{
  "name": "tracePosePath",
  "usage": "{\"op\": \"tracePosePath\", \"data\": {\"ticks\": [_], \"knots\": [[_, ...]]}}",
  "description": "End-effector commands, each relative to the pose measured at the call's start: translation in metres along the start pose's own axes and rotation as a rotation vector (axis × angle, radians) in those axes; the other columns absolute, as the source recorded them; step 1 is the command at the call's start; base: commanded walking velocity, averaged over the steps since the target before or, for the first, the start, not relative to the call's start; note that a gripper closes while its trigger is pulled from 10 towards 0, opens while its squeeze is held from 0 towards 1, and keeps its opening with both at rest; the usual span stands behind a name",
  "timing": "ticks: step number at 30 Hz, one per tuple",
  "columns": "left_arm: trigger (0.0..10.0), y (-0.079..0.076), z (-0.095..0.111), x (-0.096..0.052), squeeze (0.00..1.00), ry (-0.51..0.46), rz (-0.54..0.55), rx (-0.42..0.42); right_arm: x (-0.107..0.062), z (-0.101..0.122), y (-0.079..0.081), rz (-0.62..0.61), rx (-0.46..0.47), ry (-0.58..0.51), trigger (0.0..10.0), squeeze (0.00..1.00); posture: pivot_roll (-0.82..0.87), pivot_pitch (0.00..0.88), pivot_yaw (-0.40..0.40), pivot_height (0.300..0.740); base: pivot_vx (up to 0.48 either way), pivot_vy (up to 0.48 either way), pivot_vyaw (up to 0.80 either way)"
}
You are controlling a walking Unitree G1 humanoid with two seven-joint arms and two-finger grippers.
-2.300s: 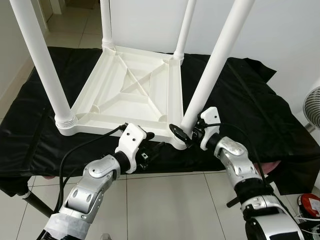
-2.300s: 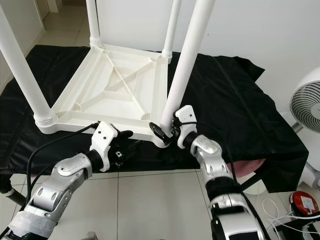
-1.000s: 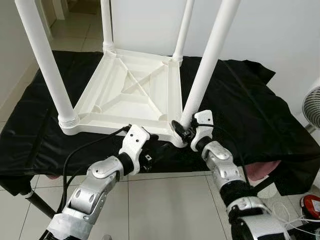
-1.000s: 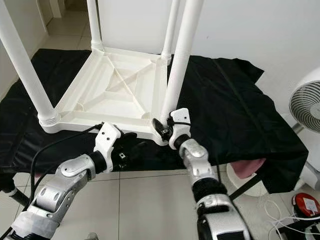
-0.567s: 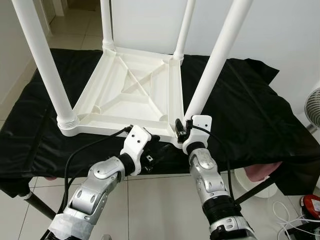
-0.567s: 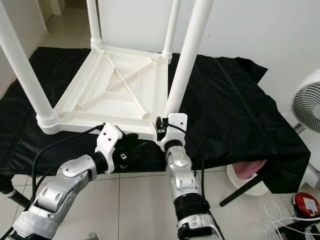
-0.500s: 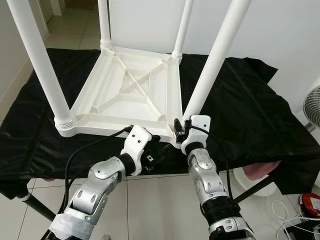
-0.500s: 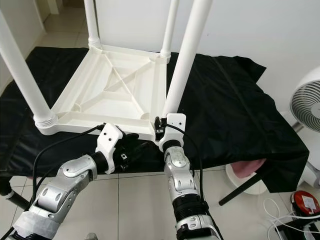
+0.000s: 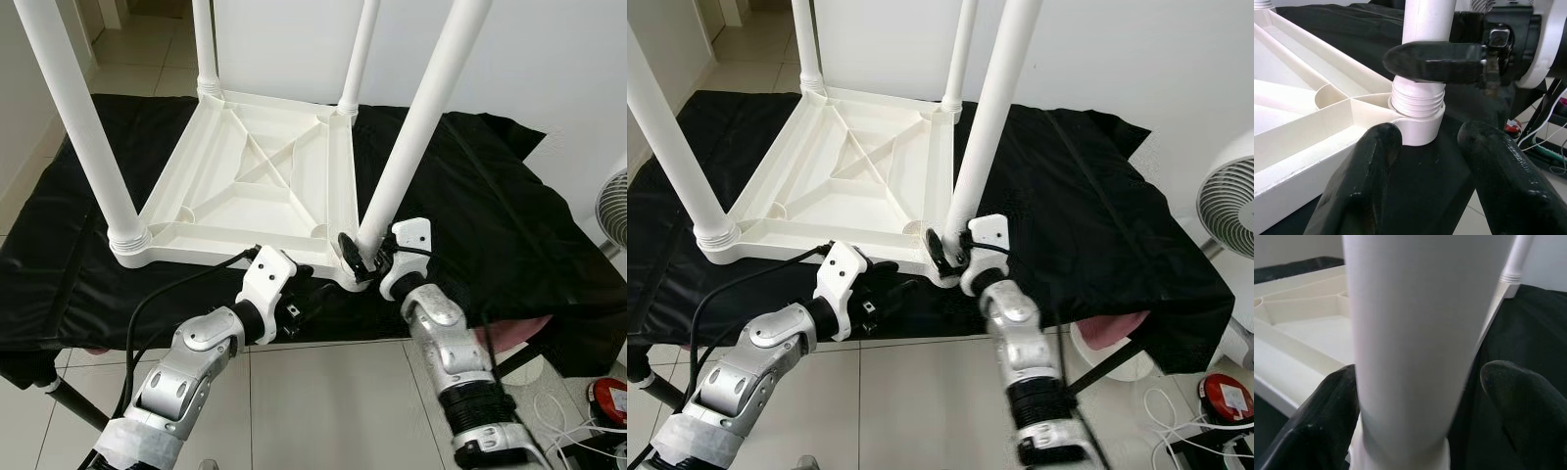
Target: Building children table
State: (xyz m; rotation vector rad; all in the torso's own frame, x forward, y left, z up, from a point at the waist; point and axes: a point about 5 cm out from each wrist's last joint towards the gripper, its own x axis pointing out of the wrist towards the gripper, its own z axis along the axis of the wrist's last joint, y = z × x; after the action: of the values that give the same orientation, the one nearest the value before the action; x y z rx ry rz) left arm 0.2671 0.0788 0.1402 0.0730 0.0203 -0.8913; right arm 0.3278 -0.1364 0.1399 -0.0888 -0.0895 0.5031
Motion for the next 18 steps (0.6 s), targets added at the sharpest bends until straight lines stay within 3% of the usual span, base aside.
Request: {"op": "tracePosePath", "data": {"ticks": [1,6,13,18], "knots": [[10.0,-0.002,0.006,0.002,0.00,-0.013,-0.040,0.015,0.000,-0.002,0.000,0.060,0.012,0.009,10.0,0.00,0.03,0.000,-0.078,0.740,0.000,0.000,0.00],[10.0,-0.002,0.007,0.003,0.00,-0.018,-0.041,0.016,0.004,-0.001,-0.008,0.196,-0.033,0.027,10.0,0.00,0.03,0.000,-0.077,0.740,0.000,0.000,0.00],[10.0,-0.002,0.010,0.004,0.00,-0.027,-0.049,0.014,0.021,-0.004,0.000,0.376,-0.063,0.067,10.0,0.00,0.05,0.000,-0.079,0.740,0.000,0.000,0.00],[10.0,-0.002,0.010,0.004,0.00,-0.024,-0.050,0.016,0.025,-0.006,0.000,0.378,-0.064,0.082,10.0,0.00,0.05,0.000,-0.080,0.740,0.000,0.000,0.00]]}}
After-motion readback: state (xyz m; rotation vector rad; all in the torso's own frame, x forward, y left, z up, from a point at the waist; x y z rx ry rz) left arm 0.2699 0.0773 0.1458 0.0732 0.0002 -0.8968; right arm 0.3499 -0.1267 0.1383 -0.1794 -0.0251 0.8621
